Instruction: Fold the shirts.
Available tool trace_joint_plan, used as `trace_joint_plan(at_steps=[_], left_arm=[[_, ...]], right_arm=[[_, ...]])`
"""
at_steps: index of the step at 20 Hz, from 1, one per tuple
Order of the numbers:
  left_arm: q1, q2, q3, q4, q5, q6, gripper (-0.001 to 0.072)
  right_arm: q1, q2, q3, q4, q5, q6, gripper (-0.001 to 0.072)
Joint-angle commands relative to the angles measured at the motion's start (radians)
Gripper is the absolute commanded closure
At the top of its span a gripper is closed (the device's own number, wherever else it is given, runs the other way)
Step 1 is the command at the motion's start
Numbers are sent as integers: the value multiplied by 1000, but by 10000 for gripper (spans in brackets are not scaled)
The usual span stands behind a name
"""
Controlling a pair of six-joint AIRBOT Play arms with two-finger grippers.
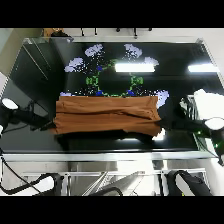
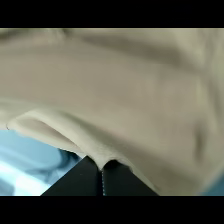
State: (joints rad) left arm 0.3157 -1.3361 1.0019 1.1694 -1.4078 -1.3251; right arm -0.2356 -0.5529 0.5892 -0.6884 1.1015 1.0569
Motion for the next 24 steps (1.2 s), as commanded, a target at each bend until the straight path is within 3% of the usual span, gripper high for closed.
trace_joint_plan(at_steps=[1, 8, 9, 11, 14, 15, 16, 17, 18, 19, 24], left_arm=[[-47, -72, 192, 8, -11, -5, 696], [-120, -407, 497, 9, -5, -21, 694], [-120, -450, 529, 9, -4, -29, 694], [-120, -521, 590, 8, -14, -48, 694], [-120, -573, 641, 8, -16, -48, 690], [-120, -581, 657, 8, -26, -48, 688], [-120, -586, 675, 6, -42, -48, 535], [-120, -585, 692, 6, -61, -48, 169], [-120, -585, 721, 7, -89, -54, 15], [-117, -585, 752, 9, -115, -54, 15], [-124, -585, 938, 5, -214, -109, 15]], right_arm=[[2, -201, 123, 213, -85, -247, 686], [8, -620, 324, 461, -141, -568, 678], [18, -659, 337, 465, -151, -584, 675], [40, -719, 346, 465, -197, -612, 569], [44, -747, 346, 457, -240, -616, 569], [35, -742, 350, 455, -238, -616, 536], [21, -733, 360, 450, -220, -615, 393], [5, -718, 370, 435, -196, -605, 270], [-16, -697, 382, 400, -176, -570, 142], [-35, -681, 389, 354, -170, -515, 53], [-105, -704, 391, 124, -74, -290, 11]])
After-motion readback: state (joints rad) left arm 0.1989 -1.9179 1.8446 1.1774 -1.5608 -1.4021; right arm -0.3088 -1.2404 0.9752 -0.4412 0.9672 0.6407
